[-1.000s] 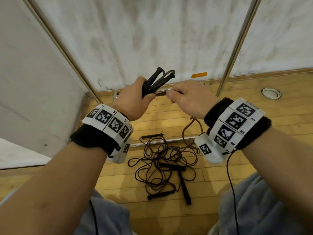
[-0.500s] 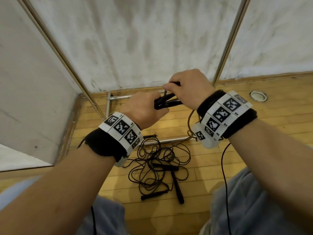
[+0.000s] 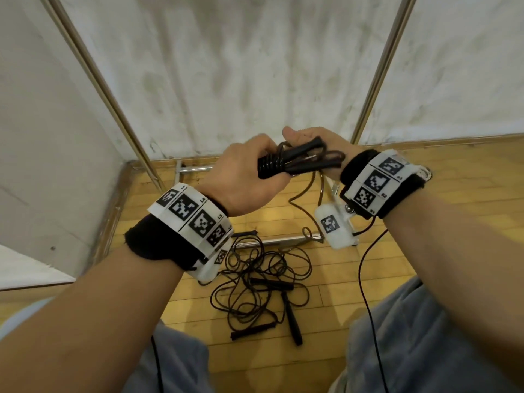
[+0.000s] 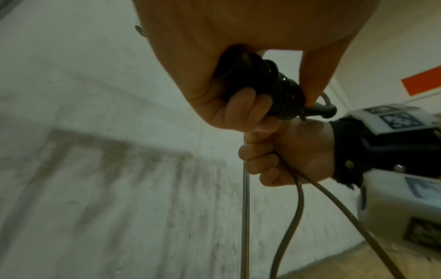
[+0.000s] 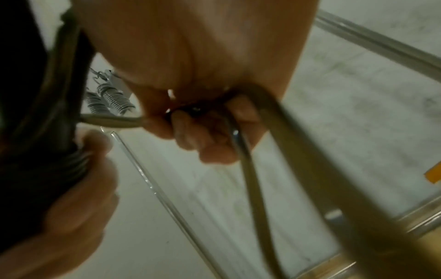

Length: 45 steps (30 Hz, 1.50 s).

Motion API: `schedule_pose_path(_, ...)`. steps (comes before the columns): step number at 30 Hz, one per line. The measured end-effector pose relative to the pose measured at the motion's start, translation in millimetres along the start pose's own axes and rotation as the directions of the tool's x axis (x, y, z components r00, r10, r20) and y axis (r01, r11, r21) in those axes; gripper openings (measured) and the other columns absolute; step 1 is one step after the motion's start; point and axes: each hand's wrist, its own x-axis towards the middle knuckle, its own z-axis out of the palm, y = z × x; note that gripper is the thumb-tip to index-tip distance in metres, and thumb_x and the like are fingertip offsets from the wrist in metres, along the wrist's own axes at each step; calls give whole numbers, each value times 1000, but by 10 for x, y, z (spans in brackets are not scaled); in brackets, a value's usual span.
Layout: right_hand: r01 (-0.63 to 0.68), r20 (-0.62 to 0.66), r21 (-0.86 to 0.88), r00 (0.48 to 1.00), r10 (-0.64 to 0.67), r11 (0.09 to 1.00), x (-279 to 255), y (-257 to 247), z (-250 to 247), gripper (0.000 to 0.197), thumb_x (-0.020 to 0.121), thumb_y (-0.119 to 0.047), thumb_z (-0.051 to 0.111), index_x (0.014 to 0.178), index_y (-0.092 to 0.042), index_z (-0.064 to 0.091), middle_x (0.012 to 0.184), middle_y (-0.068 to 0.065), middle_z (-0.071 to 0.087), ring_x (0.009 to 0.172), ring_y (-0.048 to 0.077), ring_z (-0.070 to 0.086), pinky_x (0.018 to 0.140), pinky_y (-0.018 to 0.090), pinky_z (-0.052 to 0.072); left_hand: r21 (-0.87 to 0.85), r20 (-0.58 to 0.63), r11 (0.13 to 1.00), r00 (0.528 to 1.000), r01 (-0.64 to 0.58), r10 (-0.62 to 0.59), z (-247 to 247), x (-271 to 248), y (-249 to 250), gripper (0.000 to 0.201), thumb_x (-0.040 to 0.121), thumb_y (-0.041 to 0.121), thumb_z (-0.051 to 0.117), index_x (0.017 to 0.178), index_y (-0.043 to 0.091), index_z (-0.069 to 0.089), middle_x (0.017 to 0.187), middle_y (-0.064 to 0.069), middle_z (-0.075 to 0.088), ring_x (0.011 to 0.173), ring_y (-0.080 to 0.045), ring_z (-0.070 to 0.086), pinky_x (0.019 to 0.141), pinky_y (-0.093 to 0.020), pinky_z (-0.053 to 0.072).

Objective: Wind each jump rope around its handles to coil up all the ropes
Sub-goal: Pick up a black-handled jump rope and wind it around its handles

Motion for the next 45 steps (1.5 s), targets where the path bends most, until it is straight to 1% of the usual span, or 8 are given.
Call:
schedule_pose_path(3,26,-175,-325,981,-87,945,-14,9,204,23,97,-17,47,102,-3,64,77,2,56,59,5,47,53,11,38,-133,-124,991,992,-2,-15,-28,38,20,33,82,30,69,100,25,42,72,10,61,59,8,55,51,-7,39)
schedule_pose_path(7,252,-310,-436,859,-407,864,-124,94,512,22,97,-11,40,104,-1,59,70,-11,53,55,-7,48,52,5,37,-217,-210,976,977,-30,-17,-43,76,37,27,86,26,63,106,22,44,74,4,61,56,0,51,52,-11,37)
schedule_pose_path(13,141,-241,-805,809,-536,576,-94,199,445,21,92,-18,51,102,-8,66,100,11,65,90,25,55,70,27,40,-167,-192,985,979,35,-67,-27,113,-22,25,87,31,63,105,21,49,88,7,63,75,0,58,61,-8,41)
schedule_pose_path(18,-146,-423,-662,882,-206,735,27,172,435,14,91,-7,47,93,-11,60,64,-6,46,52,8,45,43,15,30,-229,-141,970,983,82,-116,111,143,76,24,88,32,63,104,19,50,85,5,62,66,-4,55,57,-17,38)
schedule_pose_path(22,-28,-191,-467,979,-70,884,-7,159,537,18,95,-14,46,94,-16,64,88,3,64,91,28,58,74,20,44,-352,-79,930,987,106,-142,93,181,165,20,89,27,62,100,14,51,68,5,60,48,0,50,50,-19,34)
schedule_pose_path(26,74,-91,-66,993,-80,995,43,204,567,26,96,-24,48,76,-15,62,72,-1,62,68,17,50,65,33,43,-483,-120,863,965,148,-232,-107,255,129,14,90,21,60,93,11,50,62,-4,59,42,-13,47,40,-22,34)
schedule_pose_path(40,78,-167,-103,981,-94,992,22,179,402,34,98,-32,45,71,-19,60,51,-7,44,47,9,42,55,25,39,-256,-233,961,958,104,-165,-202,221,-187,23,90,34,55,98,13,62,72,-4,62,52,-22,59,55,-36,52)
schedule_pose_path(45,125,-198,-306,961,-191,944,-1,125,568,17,97,-27,44,88,-17,54,67,-8,48,60,7,44,57,24,34,41,-348,989,930,140,-117,-171,253,-415,24,92,38,54,106,19,58,73,13,53,64,-3,52,56,-12,38)
